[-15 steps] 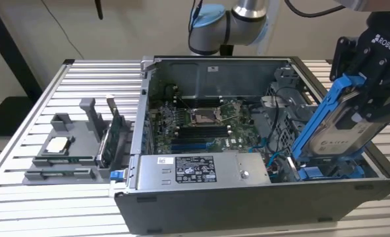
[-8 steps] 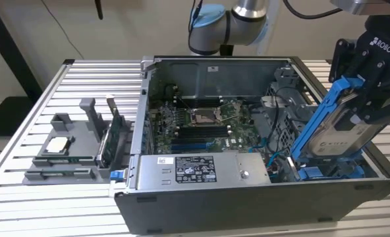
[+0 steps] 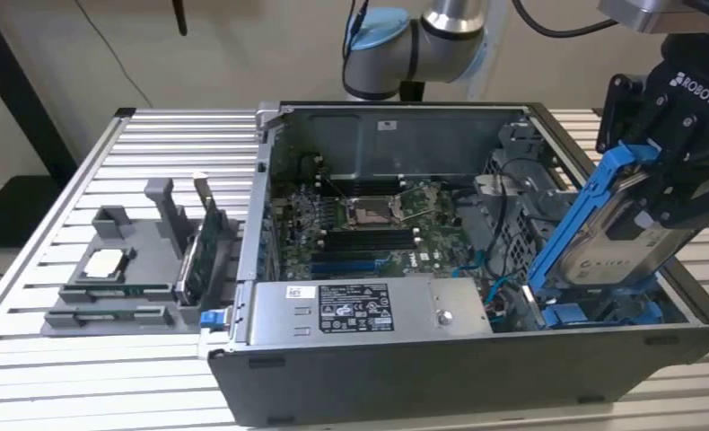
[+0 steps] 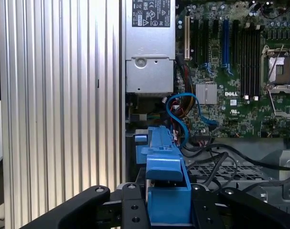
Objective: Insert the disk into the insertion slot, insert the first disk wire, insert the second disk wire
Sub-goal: 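Insert the disk into the insertion slot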
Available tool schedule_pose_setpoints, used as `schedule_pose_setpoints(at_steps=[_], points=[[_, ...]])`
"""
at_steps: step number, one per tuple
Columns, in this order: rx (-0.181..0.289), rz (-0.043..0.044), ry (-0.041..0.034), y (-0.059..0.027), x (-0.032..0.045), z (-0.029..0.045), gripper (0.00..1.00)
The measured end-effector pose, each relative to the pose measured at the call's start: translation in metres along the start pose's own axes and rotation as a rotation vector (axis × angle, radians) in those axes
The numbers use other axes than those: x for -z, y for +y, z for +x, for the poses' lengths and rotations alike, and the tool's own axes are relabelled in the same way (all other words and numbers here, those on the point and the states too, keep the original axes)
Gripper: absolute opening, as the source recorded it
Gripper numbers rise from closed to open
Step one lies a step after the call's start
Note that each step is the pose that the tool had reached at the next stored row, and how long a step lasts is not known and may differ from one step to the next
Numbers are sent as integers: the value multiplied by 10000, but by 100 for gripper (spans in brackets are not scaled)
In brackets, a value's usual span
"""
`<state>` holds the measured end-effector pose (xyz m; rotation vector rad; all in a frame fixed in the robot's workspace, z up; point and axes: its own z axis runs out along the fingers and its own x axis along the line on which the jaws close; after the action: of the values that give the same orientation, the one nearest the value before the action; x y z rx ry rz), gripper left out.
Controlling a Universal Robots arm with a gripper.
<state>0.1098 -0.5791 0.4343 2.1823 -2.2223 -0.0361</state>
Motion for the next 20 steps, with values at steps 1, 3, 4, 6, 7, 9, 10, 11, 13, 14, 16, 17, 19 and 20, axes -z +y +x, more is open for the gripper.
schedule_pose_setpoints(at_steps=[1,3,4,6,7,9,10,11,13,14,16,17,19,20], points=[[0,0,0,0,0,0,33],[0,0,0,0,0,0,33],[-1,0,0,0,0,0,33],[0,0,0,0,-1,0,33],[0,0,-1,0,-2,0,33],[-2,0,-4,-1,-13,0,33],[-2,0,-2,-3,-19,0,33],[0,0,-3,-10,-28,0,33],[0,0,-4,-38,-47,-1,33],[0,0,-5,-57,-57,-1,33],[0,0,-4,-83,-79,-2,33],[1,0,-7,-91,-92,-2,33],[-1,0,-15,-95,-113,-5,33],[-1,0,-22,-96,-123,-6,33]])
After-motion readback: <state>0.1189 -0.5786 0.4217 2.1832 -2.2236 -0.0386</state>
